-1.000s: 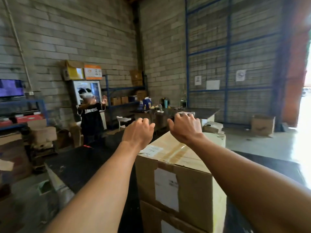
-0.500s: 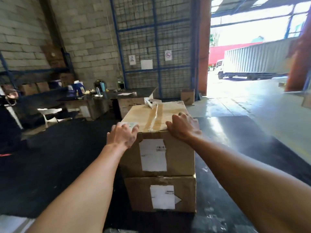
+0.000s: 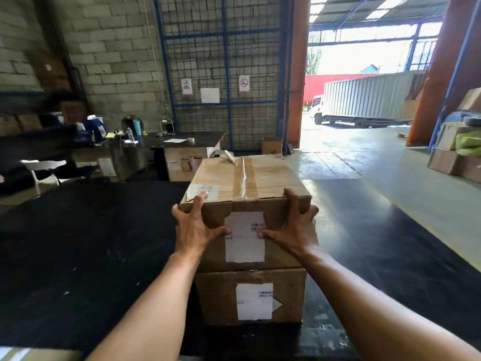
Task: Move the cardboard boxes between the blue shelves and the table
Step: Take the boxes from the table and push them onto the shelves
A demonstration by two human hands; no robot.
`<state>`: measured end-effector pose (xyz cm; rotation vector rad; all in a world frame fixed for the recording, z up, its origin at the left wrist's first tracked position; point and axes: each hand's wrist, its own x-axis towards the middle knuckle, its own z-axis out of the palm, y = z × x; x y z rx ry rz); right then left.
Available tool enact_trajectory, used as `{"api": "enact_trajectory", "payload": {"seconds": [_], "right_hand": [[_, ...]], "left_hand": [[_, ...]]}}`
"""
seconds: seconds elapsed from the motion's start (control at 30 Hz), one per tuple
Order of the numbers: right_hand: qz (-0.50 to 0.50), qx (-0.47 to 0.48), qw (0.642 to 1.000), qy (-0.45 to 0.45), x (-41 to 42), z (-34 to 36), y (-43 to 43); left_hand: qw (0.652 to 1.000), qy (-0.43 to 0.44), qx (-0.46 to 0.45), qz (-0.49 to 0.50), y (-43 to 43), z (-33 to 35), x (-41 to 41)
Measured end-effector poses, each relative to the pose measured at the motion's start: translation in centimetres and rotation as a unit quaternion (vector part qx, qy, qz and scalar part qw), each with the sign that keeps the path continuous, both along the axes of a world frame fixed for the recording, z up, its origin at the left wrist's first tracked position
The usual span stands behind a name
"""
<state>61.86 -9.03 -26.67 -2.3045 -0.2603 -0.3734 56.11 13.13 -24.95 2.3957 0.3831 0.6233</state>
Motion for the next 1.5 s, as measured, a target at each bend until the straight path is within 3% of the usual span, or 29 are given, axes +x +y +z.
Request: {"api": "enact_trajectory", "payload": {"seconds": [0.17,0.37,0.7,0.83,0.97,1.17,1.5], "right_hand": [[-0.012,0.004,1.0,-0.02,0.4,-0.1,0.0],[0.007,0.028,0.999,-0.037,3.0,3.1,0.4],[0.162,0.111,0.977,-0.084,10.0,8.3,3.1],[0.237,0.123,0.962,-0.059,11.2,9.3,4.7],[0.329,0.13,0.935,-0.034,9.8,10.0,6.3],[0.44,0.146,0.886,-0.025,3.8,10.7,6.2],[0.591,0.178,0.786,-0.039,-6.5,11.6,-3.5]], "left_hand": [[0.999,0.027,-0.021,0.003,0.4,-0.6,-0.2],[0.999,-0.003,-0.006,0.043,0.0,2.7,0.6],[0.977,-0.042,0.04,0.203,-0.8,9.5,1.5],[0.946,-0.044,0.098,0.306,-2.1,10.5,0.1],[0.917,-0.039,0.101,0.383,-4.1,10.8,-3.6],[0.841,-0.012,0.111,0.529,-9.4,11.6,-11.1],[0.739,-0.003,0.137,0.659,-26.7,12.7,-22.6]]}}
